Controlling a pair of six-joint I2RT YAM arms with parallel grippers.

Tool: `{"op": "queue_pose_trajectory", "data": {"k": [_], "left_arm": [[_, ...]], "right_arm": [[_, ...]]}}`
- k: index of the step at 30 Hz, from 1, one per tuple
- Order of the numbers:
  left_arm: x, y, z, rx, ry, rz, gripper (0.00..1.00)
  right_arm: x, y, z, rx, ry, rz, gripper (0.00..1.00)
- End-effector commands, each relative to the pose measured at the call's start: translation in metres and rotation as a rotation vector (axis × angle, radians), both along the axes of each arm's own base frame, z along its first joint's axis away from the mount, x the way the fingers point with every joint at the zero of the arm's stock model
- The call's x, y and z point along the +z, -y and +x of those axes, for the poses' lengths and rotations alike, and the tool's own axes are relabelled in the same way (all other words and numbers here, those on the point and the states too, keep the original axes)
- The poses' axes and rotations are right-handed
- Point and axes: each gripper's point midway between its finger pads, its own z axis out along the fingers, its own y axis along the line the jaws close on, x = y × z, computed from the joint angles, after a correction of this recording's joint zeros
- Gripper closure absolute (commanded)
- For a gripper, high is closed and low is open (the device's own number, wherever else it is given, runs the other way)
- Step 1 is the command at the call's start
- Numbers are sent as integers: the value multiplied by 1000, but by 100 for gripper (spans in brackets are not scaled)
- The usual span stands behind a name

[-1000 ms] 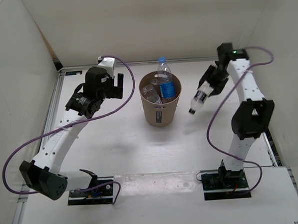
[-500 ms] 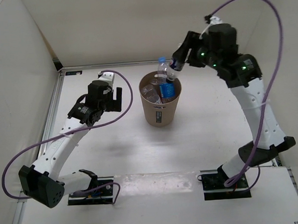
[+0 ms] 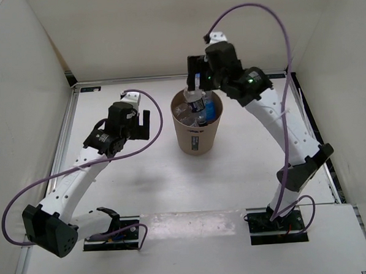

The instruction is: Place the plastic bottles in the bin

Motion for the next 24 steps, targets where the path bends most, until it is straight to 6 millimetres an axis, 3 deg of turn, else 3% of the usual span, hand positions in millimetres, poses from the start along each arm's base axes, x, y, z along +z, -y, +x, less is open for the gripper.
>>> {"op": "queue_pose_trajectory", "data": {"k": [1,3,6,8,9,13,14,15,16,20,24], "left_arm": [[6,3,-5,-14,27,-44,0],[6,3,-6,-17,27,-45,0],[8,1,-8,-13,41,-47,0],[9,1,-9,-14,47,-54,0],[11,1,-10,-13,55,-61,0],[16,0,-16,-20,84,-84,0],[16,0,-16,-21,85,-83,0],[16,-1,-18,-22,83,-80,0],[16,-3,-20,-16,73,-74,0],[27,-18,-19,61,67,-128,0],[45,-36,-19,123,131,-167,0]], "right_arm": [[83,39,4,-95,162,106,10],[85,59,12,-143,144,120,10],[84,76,-1,-131,94,125,10],[71,92,-1,-170,35,142,10],[73,99,-9,-175,16,166,10],[47,114,-20,-106,-181,281,10],[30,124,-25,-92,-292,338,10],[30,128,-30,-90,-307,358,10],[23,133,-33,-89,-347,380,10],[27,153,-50,-96,-293,421,10],[-1,164,-61,-125,-369,465,10]]}}
